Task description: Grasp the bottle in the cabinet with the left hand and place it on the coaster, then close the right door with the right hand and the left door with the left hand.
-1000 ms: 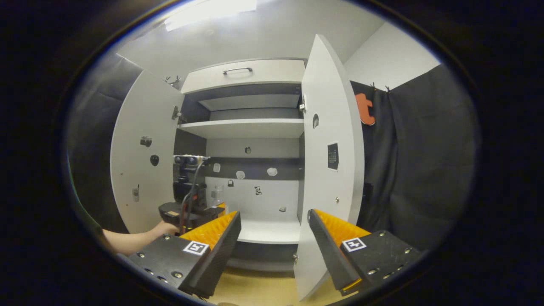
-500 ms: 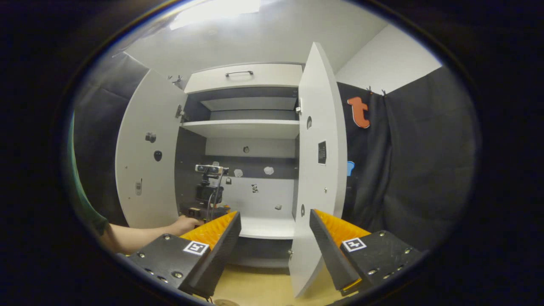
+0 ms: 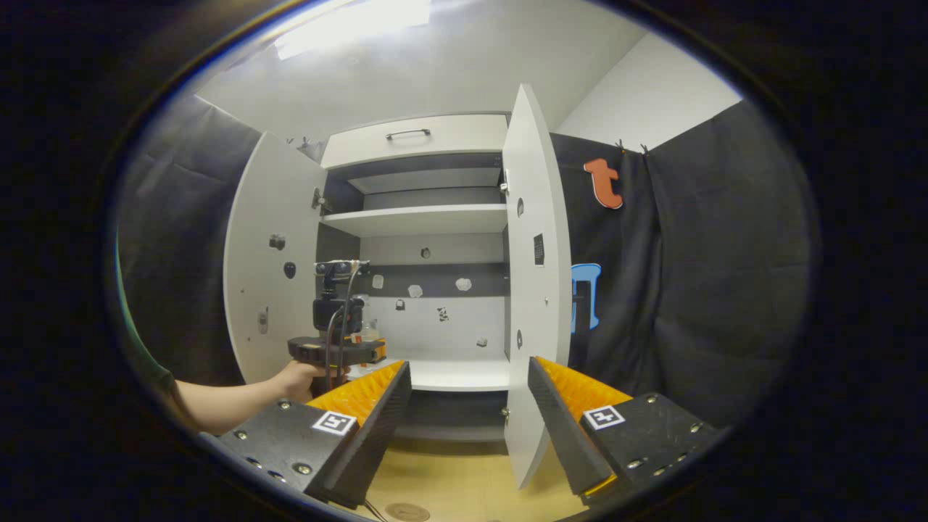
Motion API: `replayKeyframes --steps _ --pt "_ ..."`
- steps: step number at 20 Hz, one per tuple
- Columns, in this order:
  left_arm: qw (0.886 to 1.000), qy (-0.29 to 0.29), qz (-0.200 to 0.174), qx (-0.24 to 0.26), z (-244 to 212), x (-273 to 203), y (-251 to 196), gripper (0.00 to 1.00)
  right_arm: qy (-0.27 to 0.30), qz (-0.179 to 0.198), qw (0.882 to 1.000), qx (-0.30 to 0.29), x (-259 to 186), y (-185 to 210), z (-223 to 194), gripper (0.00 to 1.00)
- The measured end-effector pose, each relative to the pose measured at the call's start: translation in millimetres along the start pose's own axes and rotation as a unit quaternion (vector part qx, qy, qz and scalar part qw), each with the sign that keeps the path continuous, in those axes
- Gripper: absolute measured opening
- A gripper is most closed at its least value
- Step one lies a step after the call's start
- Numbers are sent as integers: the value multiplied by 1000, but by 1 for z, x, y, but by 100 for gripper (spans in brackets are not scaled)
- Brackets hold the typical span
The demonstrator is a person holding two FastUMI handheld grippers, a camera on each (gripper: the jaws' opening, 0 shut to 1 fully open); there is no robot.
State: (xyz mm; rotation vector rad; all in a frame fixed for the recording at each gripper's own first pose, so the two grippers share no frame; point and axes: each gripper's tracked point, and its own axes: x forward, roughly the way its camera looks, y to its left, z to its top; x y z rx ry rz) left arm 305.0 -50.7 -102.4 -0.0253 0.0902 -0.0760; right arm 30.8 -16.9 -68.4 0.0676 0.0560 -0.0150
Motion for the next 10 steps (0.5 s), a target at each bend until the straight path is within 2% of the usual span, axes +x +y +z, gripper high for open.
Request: replayKeyframes --steps 10 --pt "1000 -2 -29 11 -23 -165 -24 80 -8 10 1000 28 -85 1 0 98"
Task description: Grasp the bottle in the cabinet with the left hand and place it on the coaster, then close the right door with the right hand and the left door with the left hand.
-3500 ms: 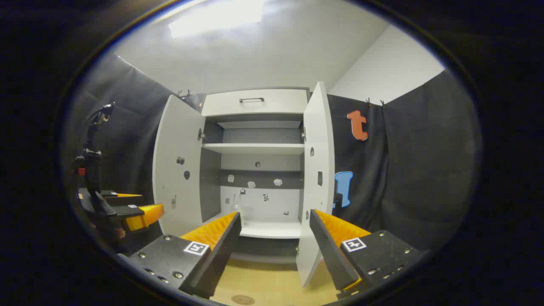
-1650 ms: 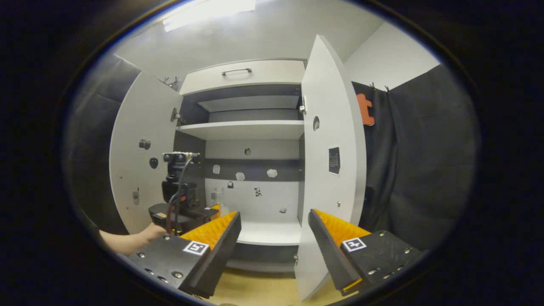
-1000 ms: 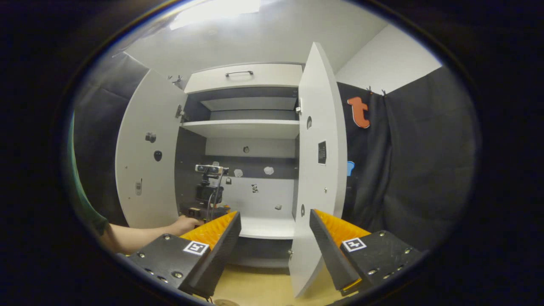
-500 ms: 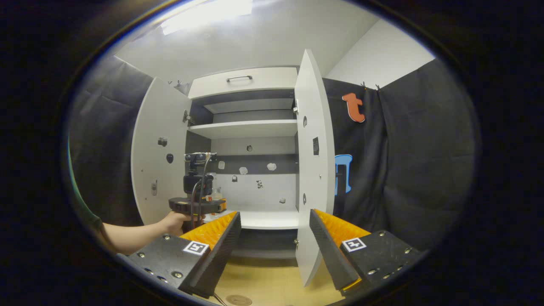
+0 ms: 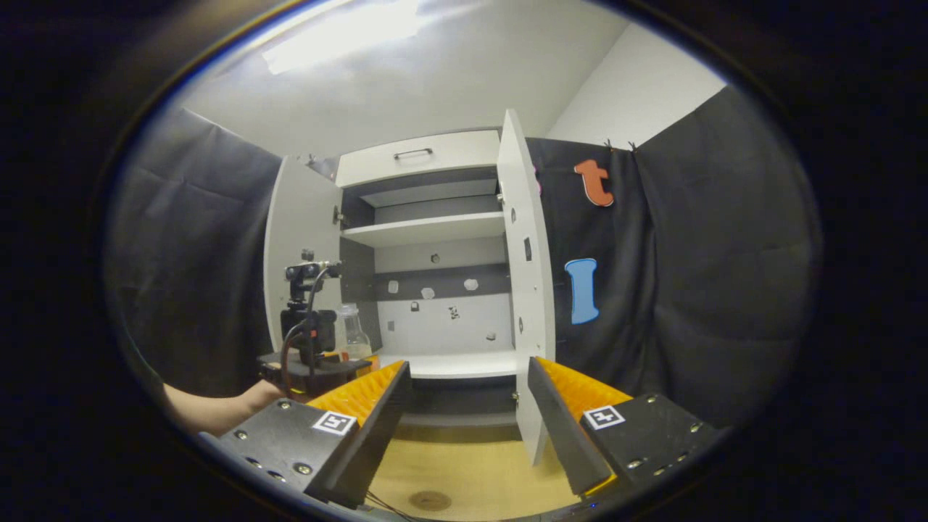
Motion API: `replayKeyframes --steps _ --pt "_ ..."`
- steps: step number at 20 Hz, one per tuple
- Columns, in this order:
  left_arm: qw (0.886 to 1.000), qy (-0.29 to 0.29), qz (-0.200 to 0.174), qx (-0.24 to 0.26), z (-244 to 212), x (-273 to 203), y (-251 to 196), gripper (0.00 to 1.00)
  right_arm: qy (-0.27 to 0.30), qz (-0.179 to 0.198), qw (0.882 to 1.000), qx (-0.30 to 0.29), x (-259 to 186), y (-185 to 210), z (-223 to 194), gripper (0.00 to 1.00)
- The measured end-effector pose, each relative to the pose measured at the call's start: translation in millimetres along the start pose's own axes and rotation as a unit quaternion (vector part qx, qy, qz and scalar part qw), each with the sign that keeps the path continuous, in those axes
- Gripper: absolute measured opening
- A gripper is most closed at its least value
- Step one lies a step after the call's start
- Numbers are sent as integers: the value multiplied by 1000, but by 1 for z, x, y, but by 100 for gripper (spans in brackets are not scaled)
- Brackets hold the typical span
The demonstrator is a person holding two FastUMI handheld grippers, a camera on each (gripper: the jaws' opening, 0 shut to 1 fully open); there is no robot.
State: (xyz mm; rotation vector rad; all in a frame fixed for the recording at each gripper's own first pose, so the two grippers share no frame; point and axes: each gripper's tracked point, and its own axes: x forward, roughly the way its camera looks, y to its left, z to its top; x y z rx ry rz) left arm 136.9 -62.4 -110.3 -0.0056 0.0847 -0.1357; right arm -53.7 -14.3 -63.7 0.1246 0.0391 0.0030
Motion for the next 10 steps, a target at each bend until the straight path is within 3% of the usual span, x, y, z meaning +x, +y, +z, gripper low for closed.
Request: replayKeyframes --steps 3,8,10 --pt "1000 7 -13 -17 -27 -36 -16 80 4 -7 1000 -4 -17 -8 -2 98" --pt "996 70 -29 -53 -113 -70 -39 81 15 -5 1000 -15 -32 -15 -11 98" --pt "995 76 -40 -46 -142 -77 -50 81 20 -10 1000 -17 -31 -22 -13 98"
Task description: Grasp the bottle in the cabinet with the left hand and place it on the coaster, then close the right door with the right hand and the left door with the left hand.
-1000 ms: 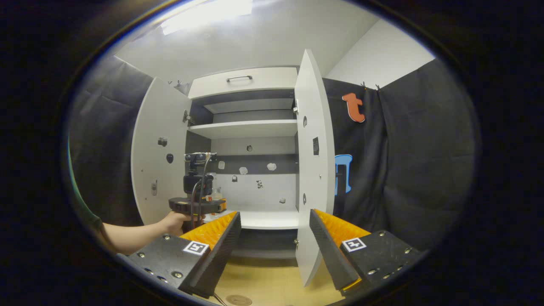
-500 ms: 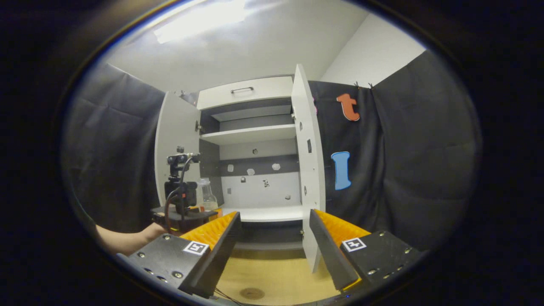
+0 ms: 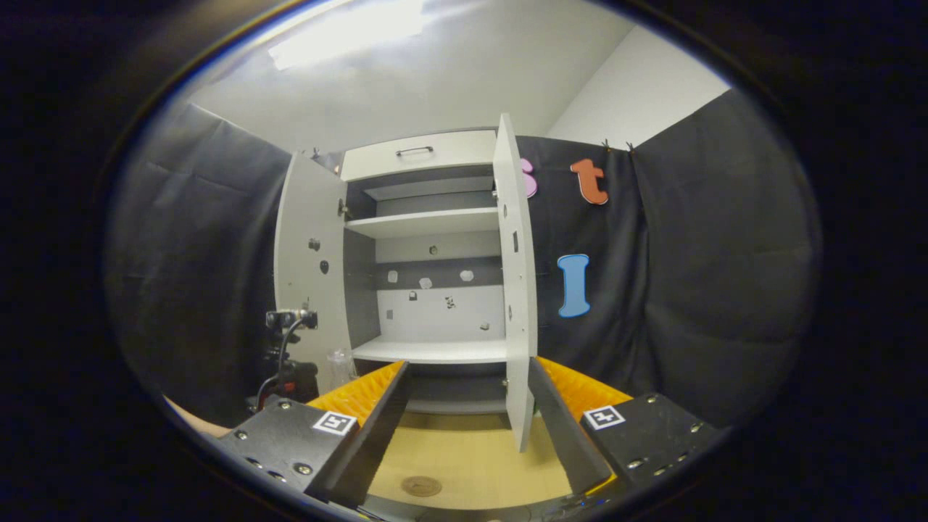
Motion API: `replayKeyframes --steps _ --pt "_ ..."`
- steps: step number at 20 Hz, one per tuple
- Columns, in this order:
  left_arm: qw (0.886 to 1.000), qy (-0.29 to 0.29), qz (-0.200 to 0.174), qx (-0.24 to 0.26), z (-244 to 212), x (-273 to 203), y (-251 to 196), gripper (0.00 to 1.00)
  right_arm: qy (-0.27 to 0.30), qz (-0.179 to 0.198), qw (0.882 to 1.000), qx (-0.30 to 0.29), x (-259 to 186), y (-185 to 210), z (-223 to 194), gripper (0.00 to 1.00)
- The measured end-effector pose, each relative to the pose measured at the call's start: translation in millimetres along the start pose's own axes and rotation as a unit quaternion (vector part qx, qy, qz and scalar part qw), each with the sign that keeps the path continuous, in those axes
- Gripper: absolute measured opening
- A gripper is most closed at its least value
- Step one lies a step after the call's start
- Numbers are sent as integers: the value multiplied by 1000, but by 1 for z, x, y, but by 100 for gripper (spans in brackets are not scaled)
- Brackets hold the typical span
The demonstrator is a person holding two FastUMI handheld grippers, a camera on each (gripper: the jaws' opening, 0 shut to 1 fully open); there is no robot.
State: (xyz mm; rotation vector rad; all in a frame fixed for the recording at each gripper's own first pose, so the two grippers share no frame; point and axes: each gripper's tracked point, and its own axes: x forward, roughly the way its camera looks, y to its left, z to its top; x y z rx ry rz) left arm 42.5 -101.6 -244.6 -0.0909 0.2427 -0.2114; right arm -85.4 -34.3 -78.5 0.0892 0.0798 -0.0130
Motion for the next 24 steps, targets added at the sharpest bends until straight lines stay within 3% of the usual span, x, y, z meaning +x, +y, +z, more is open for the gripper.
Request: replayKeyframes --steps 8,11,13,15,18,21,24 --pt "992 97 -36 72 -152 -5 -23 81 41 -11 999 -21 21 -7 -31 98" --pt "987 122 -69 83 -183 4 -33 81 50 16 998 -43 25 5 -43 98" --pt "986 117 -101 68 -192 11 -48 81 57 28 997 -35 32 9 -52 94" --pt "983 103 -135 71 -195 22 -62 82 71 20 997 -15 42 6 -64 98" --pt "983 71 -137 97 -191 38 -62 84 86 4 996 0 60 0 -75 98" --pt "984 8 -157 84 -181 57 -69 81 93 -7 996 9 74 -6 -85 98" --pt "982 37 -160 95 -208 63 -60 81 104 -23 994 16 82 -16 -97 98"
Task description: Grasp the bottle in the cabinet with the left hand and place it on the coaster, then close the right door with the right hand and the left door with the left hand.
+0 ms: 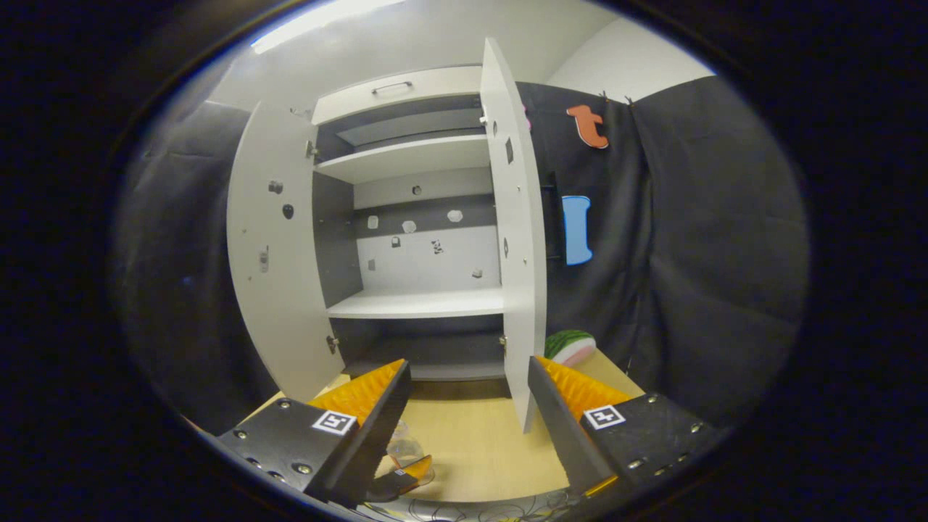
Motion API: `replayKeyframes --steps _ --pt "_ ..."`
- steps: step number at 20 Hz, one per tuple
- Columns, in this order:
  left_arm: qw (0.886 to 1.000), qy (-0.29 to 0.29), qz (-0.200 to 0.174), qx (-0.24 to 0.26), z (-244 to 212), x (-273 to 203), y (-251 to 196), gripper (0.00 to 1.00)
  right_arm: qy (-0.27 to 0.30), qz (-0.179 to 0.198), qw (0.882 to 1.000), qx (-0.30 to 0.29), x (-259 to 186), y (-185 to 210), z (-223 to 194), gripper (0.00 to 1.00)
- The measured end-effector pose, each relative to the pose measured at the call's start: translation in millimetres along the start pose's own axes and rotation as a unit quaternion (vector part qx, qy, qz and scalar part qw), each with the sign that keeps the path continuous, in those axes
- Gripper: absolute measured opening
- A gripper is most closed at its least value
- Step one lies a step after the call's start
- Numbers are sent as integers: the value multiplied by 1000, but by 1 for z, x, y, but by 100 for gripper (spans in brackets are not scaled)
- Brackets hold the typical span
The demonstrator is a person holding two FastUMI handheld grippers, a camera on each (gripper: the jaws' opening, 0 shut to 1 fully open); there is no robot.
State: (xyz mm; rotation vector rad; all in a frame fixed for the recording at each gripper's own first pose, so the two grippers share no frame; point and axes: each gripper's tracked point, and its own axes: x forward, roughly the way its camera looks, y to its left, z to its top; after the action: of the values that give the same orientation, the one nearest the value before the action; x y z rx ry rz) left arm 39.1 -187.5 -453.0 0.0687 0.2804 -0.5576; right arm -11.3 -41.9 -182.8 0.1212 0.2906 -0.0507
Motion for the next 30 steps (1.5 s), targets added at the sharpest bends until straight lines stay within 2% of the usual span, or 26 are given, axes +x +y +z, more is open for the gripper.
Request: replayKeyframes --steps 1,2,3,4,5,9,10,15,18,19,20,22,25,27,30 --pt "1000 -5 -6 -3 1 1 -2 81 0 -4 1000 7 2 -3 0 94" --pt "1000 -3 -11 -6 -2 0 -3 81 -4 -4 1000 17 3 -5 1 99" --pt "1000 3 -16 -9 -7 -2 -4 81 -8 -1 1000 29 3 -4 2 94" --pt "1000 6 -16 -5 -9 -3 -4 81 -10 1 999 39 3 -4 2 98" --pt "1000 14 -16 1 -11 -3 -4 81 -11 0 999 44 4 -6 2 98" --pt "1000 20 -17 12 0 -4 -2 84 -13 -8 999 39 -7 -15 -2 98" --pt "999 28 -15 15 1 -7 -1 89 -14 -10 999 40 -12 -17 -3 98" --pt "999 31 -10 15 30 -26 -1 90 -20 -21 999 43 -35 -35 -1 98" --pt "1000 7 2 13 68 -42 2 91 -17 10 998 59 -51 -34 2 98" --pt "1000 -4 -1 14 82 -49 0 92 -22 18 997 66 -54 -36 8 94" --pt "1000 -14 -4 17 98 -56 -3 94 -30 17 997 72 -57 -43 14 98" --pt "999 -41 -11 26 136 -73 -7 93 -37 0 996 79 -57 -64 22 98" --pt "996 -90 19 19 201 -97 9 98 -39 -18 995 90 -55 -93 37 98" --pt "993 -113 34 13 240 -113 20 99 -46 0 994 102 -51 -103 55 98" --pt "991 -123 58 9 284 -137 45 98 -79 -11 991 108 -35 -140 92 98"
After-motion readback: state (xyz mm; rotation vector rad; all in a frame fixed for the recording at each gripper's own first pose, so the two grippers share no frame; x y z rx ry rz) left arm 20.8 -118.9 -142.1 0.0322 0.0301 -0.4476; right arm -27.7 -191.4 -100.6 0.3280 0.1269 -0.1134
